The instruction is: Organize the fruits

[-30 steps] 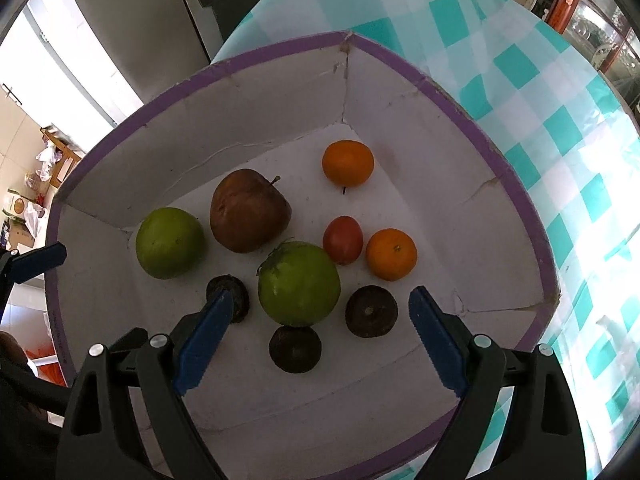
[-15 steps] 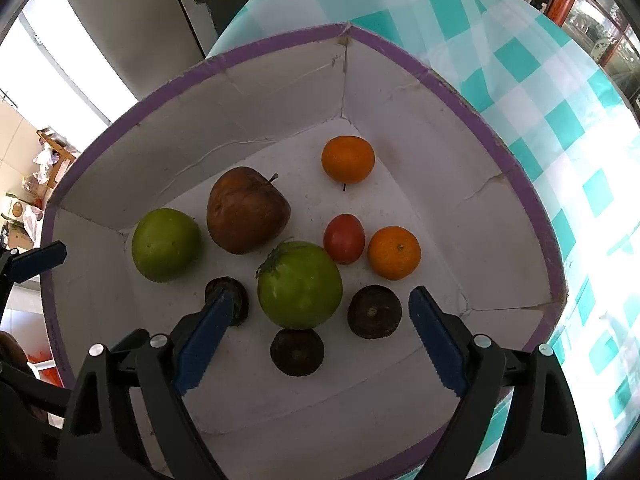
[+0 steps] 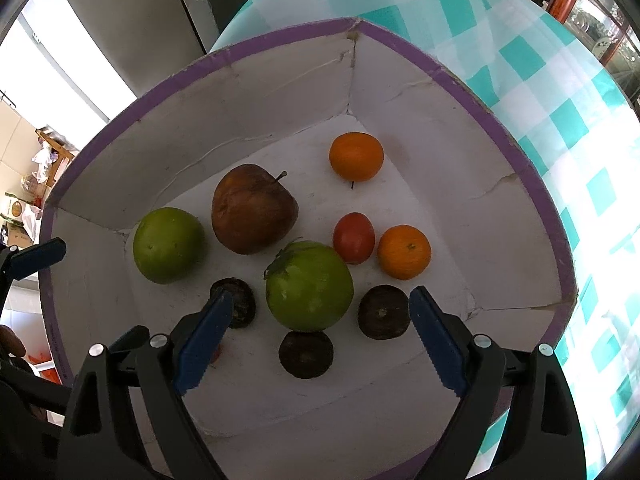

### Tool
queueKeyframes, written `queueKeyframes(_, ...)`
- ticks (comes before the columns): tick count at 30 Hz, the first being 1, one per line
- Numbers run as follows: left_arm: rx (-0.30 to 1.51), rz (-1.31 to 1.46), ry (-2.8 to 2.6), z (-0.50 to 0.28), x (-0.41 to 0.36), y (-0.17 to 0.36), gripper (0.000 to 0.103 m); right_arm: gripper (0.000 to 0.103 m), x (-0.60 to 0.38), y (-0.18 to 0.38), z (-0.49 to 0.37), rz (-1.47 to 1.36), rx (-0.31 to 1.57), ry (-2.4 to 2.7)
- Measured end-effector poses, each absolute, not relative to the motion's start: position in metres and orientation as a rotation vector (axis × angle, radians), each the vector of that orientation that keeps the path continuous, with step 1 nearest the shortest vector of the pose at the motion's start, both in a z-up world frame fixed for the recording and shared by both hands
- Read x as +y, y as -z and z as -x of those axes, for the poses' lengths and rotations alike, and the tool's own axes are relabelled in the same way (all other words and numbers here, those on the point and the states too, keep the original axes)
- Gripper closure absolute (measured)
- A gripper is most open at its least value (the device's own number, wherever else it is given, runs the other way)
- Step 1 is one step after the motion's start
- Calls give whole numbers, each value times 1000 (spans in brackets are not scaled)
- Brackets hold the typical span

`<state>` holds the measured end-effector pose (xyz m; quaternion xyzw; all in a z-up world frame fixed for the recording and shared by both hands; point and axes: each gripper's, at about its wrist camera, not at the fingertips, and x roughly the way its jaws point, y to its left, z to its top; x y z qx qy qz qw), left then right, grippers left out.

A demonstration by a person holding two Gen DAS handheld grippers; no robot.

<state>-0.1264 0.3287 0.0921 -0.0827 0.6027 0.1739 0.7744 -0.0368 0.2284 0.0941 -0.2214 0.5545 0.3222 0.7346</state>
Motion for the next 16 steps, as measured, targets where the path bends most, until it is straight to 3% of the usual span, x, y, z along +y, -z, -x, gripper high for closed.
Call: queueKeyframes(16,1267,157,-495,131,309,-99,1,16,200,-111,41,398,1165,-740)
